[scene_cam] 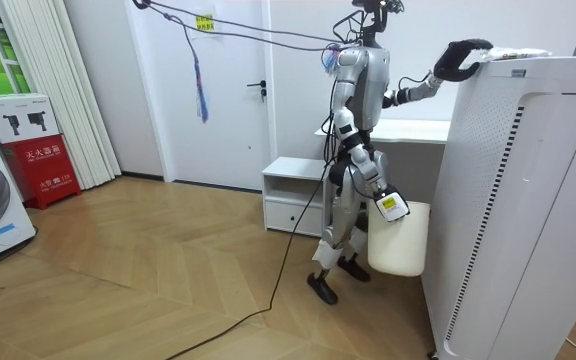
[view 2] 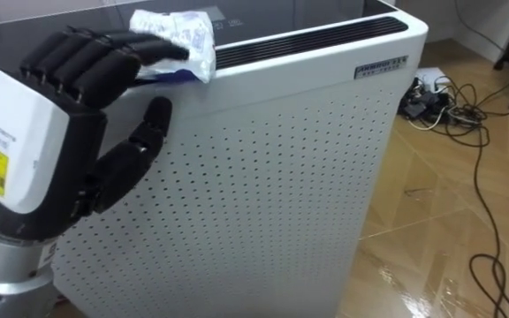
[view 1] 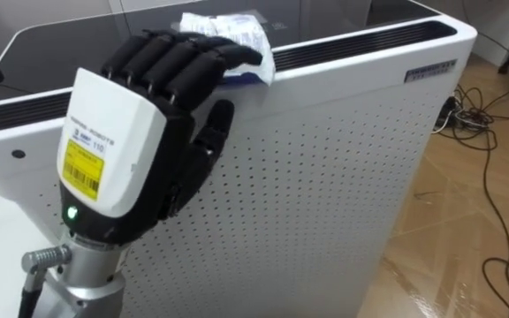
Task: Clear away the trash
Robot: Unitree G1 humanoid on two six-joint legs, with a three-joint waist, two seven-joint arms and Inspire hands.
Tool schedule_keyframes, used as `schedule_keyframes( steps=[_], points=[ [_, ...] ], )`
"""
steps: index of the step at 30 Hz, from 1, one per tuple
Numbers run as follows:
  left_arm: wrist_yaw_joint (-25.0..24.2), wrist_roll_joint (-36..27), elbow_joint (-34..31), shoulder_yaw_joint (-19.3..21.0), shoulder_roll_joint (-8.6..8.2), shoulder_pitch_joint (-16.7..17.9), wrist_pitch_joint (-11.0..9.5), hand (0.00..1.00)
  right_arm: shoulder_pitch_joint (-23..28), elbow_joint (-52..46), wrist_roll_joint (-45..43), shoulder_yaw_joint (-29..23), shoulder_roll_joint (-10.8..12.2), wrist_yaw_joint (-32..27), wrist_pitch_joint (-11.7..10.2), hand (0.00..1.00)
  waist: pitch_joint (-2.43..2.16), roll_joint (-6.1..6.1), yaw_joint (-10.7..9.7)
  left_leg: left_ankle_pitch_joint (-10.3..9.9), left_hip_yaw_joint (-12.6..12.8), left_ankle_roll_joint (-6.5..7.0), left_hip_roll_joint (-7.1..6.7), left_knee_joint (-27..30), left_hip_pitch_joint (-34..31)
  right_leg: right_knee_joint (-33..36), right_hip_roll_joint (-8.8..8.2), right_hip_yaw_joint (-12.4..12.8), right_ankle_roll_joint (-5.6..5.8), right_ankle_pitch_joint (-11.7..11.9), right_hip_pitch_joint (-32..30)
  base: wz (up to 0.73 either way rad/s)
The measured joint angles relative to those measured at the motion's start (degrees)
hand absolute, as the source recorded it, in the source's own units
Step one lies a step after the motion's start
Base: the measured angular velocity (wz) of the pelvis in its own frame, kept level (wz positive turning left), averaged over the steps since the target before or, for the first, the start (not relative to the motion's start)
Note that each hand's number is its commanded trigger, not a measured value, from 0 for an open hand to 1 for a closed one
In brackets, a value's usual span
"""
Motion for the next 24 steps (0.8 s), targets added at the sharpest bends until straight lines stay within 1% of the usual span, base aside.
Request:
schedule_keyframes(
  steps=[8, 13, 14, 16, 21, 24],
  points=[
    [0.3, -0.1, -0.2, 0.1, 0.05, -0.2, 0.5, 1.0, 0.1, -0.8, 0.0, 0.1, 0.0, -0.6, 0.0, 1.0, -0.06, 0.09, -0.5, 0.1, 0.0, -0.05, 0.01, -0.1, 0.2, 0.0, 0.0, -0.1, 0.0, 0.0, 0.1, 0.0],
    [0.4, -0.2, 0.0, 0.1, 1.06, -0.1, 0.7, 1.0, 0.1, -2.4, 0.0, 0.1, 0.0, -0.8, 0.0, 1.0, 0.05, -0.08, -1.1, 0.5, 0.0, -0.11, -0.01, -1.0, 0.3, 0.0, -0.05, -0.3, -0.05, 0.0, -0.1, 0.0],
    [0.4, -0.2, 0.0, 0.1, 1.1, -0.1, 0.7, 1.0, 0.1, -2.4, 0.0, 0.1, 0.0, -0.8, 0.0, 1.0, 0.04, -0.08, -1.1, 0.5, 0.0, -0.11, -0.03, -1.0, 0.3, 0.0, -0.07, -0.4, -0.05, 0.0, -0.1, 0.03],
    [0.4, -0.2, 0.0, 0.1, 1.27, -0.1, 0.8, 1.0, 0.1, -2.6, 0.0, 0.1, 0.0, -0.8, 0.0, 1.0, 0.04, -0.08, -1.3, 0.6, -0.4, -0.15, -0.05, -1.0, 0.3, 0.0, -0.14, -1.6, -0.06, 0.0, 0.0, 0.06],
    [0.6, -0.2, 0.0, 0.1, 1.26, -0.1, 0.9, 1.0, 0.3, -4.3, -1.5, -0.1, 0.0, -0.9, 0.0, 1.0, 0.04, -0.07, -1.8, 0.6, -1.0, -0.28, -0.12, -1.1, 0.2, 0.0, -0.09, -2.1, -0.05, 0.0, 0.1, 0.06],
    [0.3, -0.2, 0.0, 0.1, 1.25, 0.6, 1.2, 1.0, 0.5, -4.8, -3.2, -0.1, 0.1, -0.8, 0.0, 1.0, -0.03, 0.04, -1.9, 0.7, -1.0, -0.3, -0.14, -1.3, 0.7, -0.3, -0.07, -2.2, -0.05, 0.0, 0.7, 0.01]
  ],
)
